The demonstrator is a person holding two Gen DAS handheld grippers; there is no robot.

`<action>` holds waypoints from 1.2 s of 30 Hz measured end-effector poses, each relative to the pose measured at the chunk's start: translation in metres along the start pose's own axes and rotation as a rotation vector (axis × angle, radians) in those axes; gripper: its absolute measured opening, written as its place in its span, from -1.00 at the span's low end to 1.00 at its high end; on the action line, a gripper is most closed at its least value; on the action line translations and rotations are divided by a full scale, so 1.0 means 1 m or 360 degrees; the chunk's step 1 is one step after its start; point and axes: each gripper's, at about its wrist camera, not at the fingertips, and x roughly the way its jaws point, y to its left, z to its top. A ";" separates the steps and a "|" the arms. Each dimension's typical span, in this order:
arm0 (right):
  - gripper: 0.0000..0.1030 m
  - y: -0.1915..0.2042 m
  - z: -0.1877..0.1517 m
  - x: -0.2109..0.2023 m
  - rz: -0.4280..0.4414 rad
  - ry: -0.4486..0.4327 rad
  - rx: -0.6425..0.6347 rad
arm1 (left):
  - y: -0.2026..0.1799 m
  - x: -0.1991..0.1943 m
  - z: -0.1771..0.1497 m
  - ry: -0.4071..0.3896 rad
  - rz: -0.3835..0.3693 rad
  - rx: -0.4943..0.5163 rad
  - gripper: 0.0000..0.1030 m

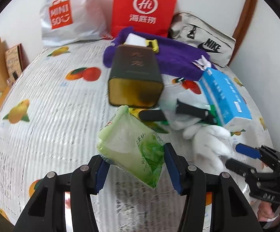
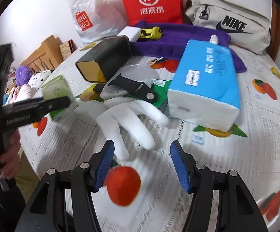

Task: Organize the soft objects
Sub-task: 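Lift the green wipe pack with the left tool while the right tool grasps a white glove, then carry the green pack with the left tool while the right tool carries the glove to the towel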

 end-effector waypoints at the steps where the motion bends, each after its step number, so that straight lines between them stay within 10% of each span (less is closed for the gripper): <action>1: 0.16 0.002 0.003 0.004 0.0009 0.0004 0.0005 | 0.003 0.001 -0.001 0.0006 -0.0001 -0.0006 0.00; 11: 0.32 0.039 0.019 0.042 -0.0070 -0.0003 -0.0139 | 0.007 0.015 -0.011 0.0068 -0.0043 -0.0021 0.02; 15: -0.59 0.051 0.018 0.044 -0.0105 -0.0041 -0.0243 | 0.010 0.017 -0.013 0.0076 -0.0070 -0.0042 0.03; 17: -0.68 0.054 0.018 0.040 -0.0102 -0.0046 -0.0272 | 0.012 0.017 -0.013 0.0081 -0.0076 -0.0046 0.03; 36: -0.74 0.044 0.017 -0.070 0.0126 -0.0399 -0.0225 | 0.011 0.014 -0.017 0.0083 -0.0062 -0.0088 0.03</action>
